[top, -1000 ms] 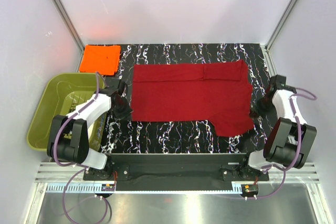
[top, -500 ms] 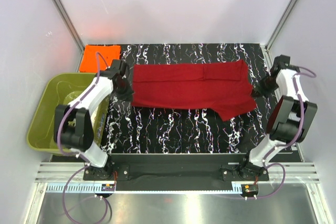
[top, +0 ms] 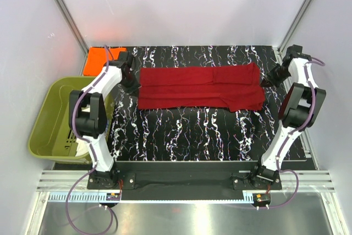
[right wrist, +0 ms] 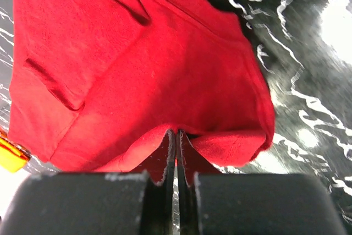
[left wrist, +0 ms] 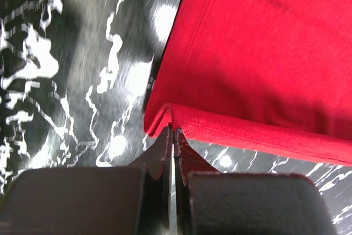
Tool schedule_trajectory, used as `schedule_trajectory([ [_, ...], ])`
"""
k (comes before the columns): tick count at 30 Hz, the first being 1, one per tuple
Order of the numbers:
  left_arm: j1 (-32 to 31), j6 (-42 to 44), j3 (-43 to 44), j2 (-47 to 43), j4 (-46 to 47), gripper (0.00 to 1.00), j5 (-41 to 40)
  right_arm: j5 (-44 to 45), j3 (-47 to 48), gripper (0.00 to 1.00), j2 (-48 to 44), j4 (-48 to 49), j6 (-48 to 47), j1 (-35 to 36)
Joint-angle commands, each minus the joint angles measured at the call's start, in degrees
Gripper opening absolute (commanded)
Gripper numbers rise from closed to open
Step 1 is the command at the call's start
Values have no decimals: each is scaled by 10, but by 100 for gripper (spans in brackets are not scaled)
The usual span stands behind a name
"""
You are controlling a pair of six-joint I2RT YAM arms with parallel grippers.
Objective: Fold and stack the t-shirts
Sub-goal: Fold the tshirt
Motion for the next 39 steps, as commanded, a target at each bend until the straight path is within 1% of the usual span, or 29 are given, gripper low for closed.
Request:
schedule_trajectory([
  [1,8,16,50,24,-4,0,-11,-29,47,4,22,-18,-20,4],
  [7,10,14,88,62,-5,0,-7,-48,91,4,59,-27,-33,5],
  [13,16,11,125,87,-7,0,-14,-65,125,1,92,-27,-34,10],
  [20,22,11,163,120,-19,0,-14,-76,167,1,122,-36,-27,14],
  [28,25,11,173,141,-19,0,-11,-90,219,1,152,-41,-15,22],
  [39,28,10,195,166,-22,0,-7,-84,271,2,192,-56,-10,27],
])
